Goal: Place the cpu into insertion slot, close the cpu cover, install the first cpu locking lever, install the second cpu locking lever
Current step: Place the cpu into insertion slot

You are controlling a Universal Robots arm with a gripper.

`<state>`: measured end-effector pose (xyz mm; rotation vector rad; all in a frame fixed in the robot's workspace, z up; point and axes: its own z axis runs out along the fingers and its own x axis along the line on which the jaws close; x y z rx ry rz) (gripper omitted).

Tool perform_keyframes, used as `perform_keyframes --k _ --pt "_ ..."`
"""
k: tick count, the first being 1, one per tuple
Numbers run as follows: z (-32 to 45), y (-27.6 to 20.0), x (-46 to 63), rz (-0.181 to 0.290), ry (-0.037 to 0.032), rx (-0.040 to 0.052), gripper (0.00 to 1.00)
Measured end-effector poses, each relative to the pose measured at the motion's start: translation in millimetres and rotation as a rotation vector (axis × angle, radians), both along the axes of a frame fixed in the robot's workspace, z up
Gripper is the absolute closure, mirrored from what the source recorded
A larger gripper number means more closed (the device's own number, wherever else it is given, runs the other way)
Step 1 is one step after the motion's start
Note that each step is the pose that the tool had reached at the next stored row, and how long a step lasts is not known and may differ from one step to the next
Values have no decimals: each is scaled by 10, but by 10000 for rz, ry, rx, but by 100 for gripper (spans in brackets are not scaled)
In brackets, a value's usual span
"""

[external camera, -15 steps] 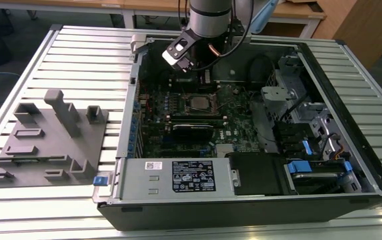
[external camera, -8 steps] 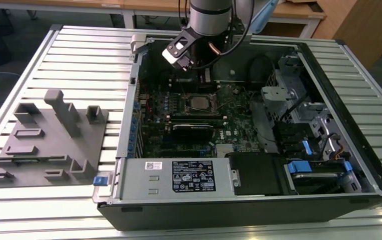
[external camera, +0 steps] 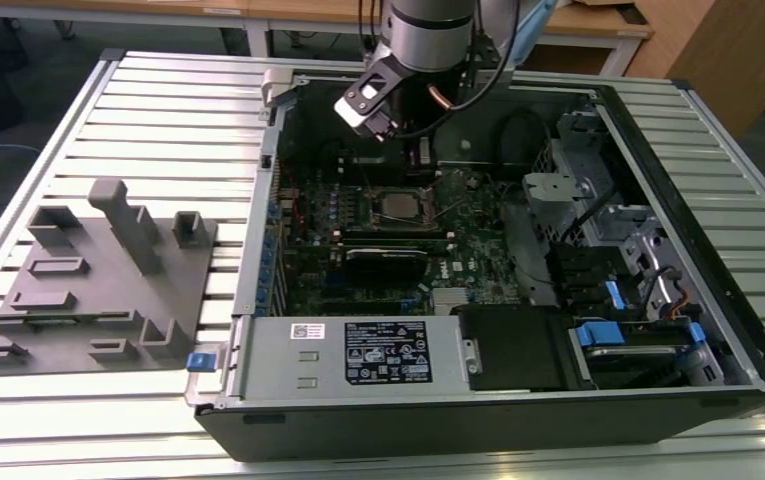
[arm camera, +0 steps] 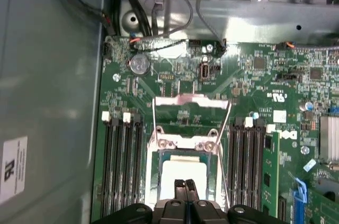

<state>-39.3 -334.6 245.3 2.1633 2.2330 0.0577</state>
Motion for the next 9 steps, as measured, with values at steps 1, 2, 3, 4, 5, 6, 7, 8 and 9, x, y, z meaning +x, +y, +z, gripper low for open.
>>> perform_keyframes --k 1,2,3,4,5,6,7,8,9 --pt "0 0 7 -2 -1 1 90" --pt "0 0 8 -2 0 1 90" --pt "-1 0 9 -3 -1 2 90" --pt "0 0 9 -4 0 1 90" --pt "0 0 9 -3 0 1 90" --pt "0 0 9 -3 0 1 90" --pt "0 0 8 -3 -1 6 90" --pt "0 -1 -1 -3 -7 12 90" --pt "-2 -1 -19 -1 -16 16 90"
